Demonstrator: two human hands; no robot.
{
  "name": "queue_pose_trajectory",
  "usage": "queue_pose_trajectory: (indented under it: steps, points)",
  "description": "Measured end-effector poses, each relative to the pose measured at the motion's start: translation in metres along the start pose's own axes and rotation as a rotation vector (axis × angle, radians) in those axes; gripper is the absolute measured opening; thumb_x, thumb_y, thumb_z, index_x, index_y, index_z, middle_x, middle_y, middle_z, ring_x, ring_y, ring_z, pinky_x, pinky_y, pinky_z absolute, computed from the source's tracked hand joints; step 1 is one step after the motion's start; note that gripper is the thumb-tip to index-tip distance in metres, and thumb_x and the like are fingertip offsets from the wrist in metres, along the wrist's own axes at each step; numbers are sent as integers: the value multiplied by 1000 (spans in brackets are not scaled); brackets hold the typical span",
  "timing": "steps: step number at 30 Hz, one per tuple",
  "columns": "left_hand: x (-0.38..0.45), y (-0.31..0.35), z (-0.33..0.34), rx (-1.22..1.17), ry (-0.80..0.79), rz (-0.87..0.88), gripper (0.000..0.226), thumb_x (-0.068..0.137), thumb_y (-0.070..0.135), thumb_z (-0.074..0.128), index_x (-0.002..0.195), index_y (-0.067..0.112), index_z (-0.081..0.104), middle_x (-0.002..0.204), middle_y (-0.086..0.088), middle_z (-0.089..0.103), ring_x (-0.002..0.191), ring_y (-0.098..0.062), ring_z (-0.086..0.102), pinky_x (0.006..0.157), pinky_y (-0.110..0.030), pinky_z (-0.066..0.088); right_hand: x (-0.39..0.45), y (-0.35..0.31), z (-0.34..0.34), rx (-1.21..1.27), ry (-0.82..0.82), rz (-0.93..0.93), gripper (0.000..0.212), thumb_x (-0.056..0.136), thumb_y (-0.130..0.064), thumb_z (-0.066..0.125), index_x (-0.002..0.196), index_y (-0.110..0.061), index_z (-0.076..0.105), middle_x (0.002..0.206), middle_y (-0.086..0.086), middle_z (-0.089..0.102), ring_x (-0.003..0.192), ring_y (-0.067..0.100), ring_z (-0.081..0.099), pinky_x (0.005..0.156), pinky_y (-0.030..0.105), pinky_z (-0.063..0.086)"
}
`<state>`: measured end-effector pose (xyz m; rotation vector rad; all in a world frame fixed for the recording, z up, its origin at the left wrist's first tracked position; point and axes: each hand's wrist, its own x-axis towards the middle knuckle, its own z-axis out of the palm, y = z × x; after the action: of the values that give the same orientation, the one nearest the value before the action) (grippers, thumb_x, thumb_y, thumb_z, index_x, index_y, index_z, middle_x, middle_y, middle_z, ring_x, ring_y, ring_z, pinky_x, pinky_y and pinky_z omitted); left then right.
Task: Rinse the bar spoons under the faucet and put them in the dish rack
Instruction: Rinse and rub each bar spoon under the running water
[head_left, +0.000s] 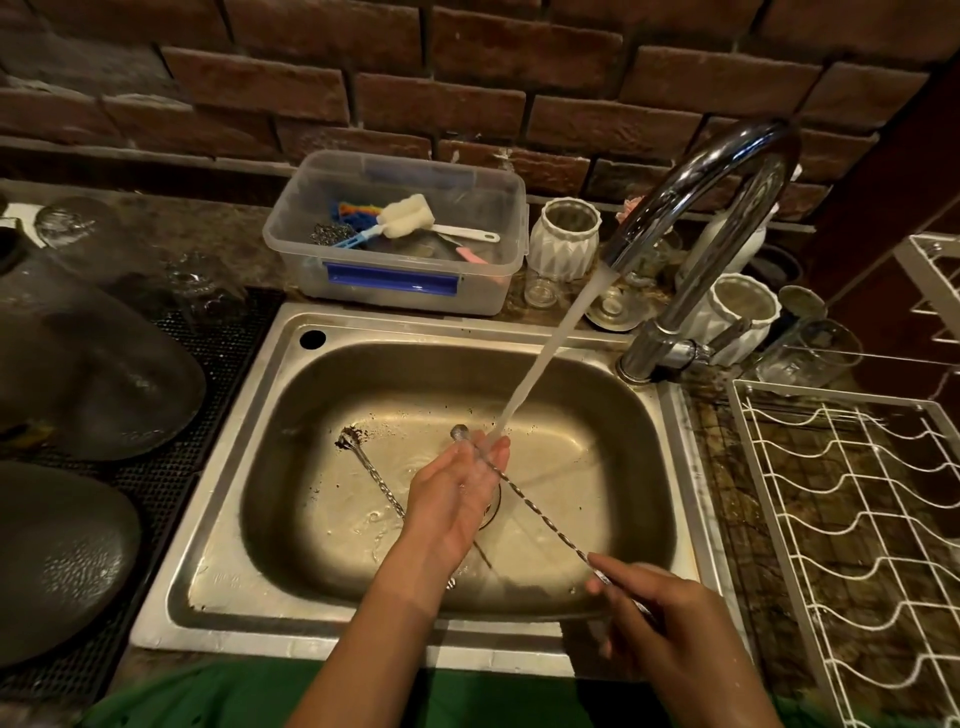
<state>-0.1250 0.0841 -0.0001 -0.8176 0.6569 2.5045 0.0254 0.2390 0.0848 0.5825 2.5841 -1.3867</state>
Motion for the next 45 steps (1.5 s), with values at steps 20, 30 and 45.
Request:
queue_pose_trajectory:
  steps: [20,30,45]
  points:
    - [9,7,1,-67,-20,-31,33,101,4,46,130,-10,54,118,-25,68,112,-28,69,102,-40,52,0,8,1,303,-345,392,32,100,-7,49,102,-25,75,74,-2,75,71,1,70,77,9,52]
    - [18,21,0,113,94,85,21,89,-4,64,109,-7,68,104,-25,75,89,-25,77,72,-25,61,29,-13,-1,963,-384,573,37,75,2,54,106,12,71,62,24,57,31,19,52,31,17,40]
    - [31,23,13,341,-36,160,24,84,-2,72,108,1,71,103,-18,77,96,-30,76,77,-27,60,91,-1,44,464,-368,334,28,100,1,43,110,-9,67,81,14,75,53,20,59,47,24,47]
